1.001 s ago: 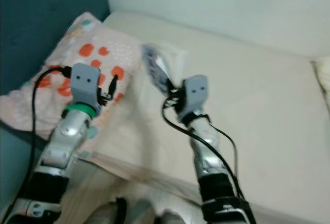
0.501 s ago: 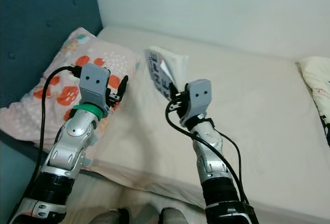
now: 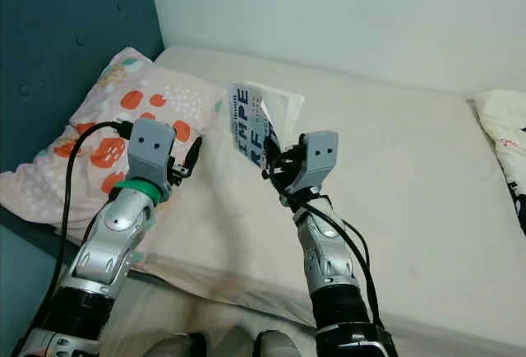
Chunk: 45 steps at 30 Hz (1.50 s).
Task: Clean up the room
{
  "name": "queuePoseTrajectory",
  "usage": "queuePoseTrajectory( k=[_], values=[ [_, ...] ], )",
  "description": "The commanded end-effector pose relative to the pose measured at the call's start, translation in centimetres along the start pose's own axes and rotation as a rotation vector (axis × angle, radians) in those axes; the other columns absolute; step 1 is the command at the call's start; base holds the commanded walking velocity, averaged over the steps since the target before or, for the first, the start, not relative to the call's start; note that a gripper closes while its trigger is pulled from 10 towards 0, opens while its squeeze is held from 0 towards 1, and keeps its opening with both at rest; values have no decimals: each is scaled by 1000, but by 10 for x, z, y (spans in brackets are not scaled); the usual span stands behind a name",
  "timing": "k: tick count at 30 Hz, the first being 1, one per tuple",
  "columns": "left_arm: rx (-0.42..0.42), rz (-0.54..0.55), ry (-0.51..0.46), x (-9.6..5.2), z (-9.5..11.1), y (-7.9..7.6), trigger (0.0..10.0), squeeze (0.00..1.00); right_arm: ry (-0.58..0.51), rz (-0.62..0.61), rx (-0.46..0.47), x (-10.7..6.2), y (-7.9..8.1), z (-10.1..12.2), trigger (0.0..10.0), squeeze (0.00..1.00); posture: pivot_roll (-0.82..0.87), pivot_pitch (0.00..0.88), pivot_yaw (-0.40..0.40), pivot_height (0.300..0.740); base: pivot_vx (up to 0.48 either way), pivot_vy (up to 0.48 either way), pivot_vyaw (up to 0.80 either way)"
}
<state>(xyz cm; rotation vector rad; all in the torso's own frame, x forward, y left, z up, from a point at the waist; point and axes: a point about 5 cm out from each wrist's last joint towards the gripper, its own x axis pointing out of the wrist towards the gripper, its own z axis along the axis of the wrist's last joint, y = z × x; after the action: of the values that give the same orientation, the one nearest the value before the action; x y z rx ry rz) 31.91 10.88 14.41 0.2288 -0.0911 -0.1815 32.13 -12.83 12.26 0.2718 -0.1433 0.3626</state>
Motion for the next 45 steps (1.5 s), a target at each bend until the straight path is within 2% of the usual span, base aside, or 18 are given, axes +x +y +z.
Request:
queuePoseTrajectory(
  k=[1,11,15,16,22,26,31,39,45],
  values=[
    [10,-9,18,-3,-6,-2,10000,0,-33,5,26,-1,0,6,10000,0,10,22,17,701,0,0,0],
    [23,1,45,-10,-14,2,10000,0,10,3,139,-10,-8,-2,10000,0,12,44,15,676,0,0,0],
    [33,-6,54,-19,-19,9,10000,0,38,12,207,-17,-17,-3,10000,0,9,54,16,661,0,0,0],
    [28,-11,54,-24,-20,13,10000,0,47,26,250,-21,-21,-3,10000,0,10,58,17,651,0,0,0],
    [20,-10,49,-32,-18,19,10000,0,63,92,347,-27,-22,-2,10000,0,15,62,19,626,0,0,0],
    [18,-8,48,-34,-18,19,10000,0,74,116,376,-28,-21,-3,10000,0,18,62,17,616,0,0,0],
    [16,-6,45,-36,-16,19,10000,0,84,160,488,-31,-21,-5,10000,0,21,63,16,592,0,0,0],
    [16,-5,38,-35,-12,20,10000,0,74,175,543,-30,-23,-4,10000,0,31,67,23,588,0,0,0],
    [25,-6,30,-33,-6,22,10000,0,51,258,644,-25,-23,-1,10000,0,44,75,31,588,0,0,0]
  ],
)
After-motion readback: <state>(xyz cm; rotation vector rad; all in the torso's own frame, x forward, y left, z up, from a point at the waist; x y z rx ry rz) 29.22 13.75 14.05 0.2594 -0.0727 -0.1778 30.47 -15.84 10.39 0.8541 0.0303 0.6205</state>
